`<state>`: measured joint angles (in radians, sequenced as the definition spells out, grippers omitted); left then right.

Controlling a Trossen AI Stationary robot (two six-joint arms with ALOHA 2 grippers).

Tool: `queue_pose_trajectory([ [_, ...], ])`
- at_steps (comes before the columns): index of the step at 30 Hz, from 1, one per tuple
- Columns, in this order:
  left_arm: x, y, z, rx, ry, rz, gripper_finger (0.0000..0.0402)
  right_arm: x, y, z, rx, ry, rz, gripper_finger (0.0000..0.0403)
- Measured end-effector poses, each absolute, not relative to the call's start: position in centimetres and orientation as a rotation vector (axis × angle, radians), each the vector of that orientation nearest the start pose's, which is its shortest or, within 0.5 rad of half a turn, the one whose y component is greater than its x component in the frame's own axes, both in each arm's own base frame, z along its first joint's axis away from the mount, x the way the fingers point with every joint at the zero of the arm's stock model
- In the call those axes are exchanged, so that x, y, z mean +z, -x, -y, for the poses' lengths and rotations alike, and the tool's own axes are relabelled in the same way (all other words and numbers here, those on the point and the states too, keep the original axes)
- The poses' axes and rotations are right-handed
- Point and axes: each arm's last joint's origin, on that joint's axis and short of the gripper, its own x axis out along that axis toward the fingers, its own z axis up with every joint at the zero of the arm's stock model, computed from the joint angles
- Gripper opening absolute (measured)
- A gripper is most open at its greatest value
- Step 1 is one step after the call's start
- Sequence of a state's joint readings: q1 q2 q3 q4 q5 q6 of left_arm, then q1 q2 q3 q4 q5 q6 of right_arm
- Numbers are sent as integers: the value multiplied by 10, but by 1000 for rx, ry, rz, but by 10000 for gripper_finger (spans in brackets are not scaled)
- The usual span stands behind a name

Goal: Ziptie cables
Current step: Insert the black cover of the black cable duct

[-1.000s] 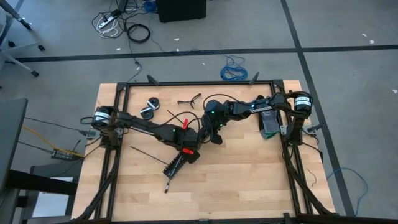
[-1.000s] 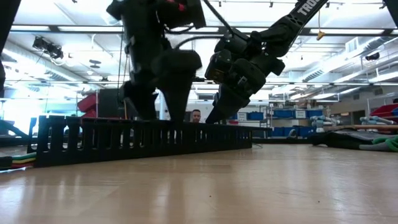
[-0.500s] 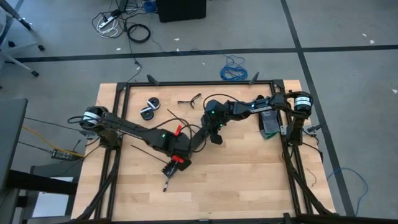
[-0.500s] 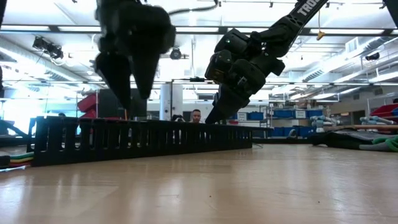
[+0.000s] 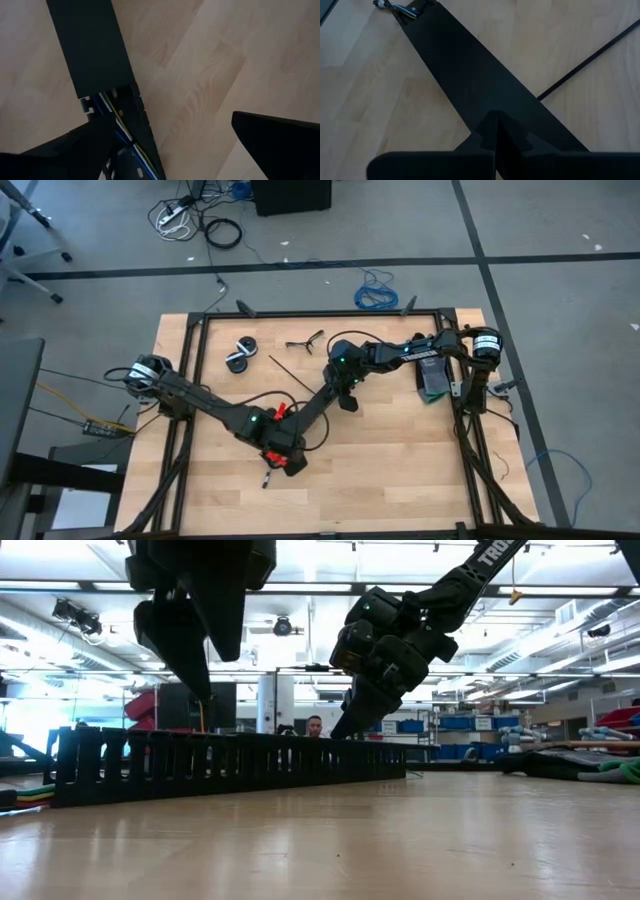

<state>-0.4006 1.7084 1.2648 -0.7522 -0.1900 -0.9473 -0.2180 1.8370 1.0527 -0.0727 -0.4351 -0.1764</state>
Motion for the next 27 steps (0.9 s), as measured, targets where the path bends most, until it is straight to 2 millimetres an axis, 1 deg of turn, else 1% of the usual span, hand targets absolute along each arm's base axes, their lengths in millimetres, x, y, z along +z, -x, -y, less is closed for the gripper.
queue_pose_trajectory([
  [10,224,-316,127,363,482,-1077,395,157,-361,67,278,-109,-788,0],
  [13,216,-310,124,419,478,-1100,394,157,-361,67,278,-109,-787,0],
  [18,202,-304,119,529,603,-1130,394,157,-361,67,278,-108,-785,0],
  [21,201,-304,119,535,643,-1120,394,157,-361,67,278,-107,-783,0],
  [25,196,-306,119,549,628,-1114,394,158,-362,67,277,-101,-770,0],
  [27,189,-307,119,563,616,-1130,394,158,-362,68,277,-100,-766,0],
])
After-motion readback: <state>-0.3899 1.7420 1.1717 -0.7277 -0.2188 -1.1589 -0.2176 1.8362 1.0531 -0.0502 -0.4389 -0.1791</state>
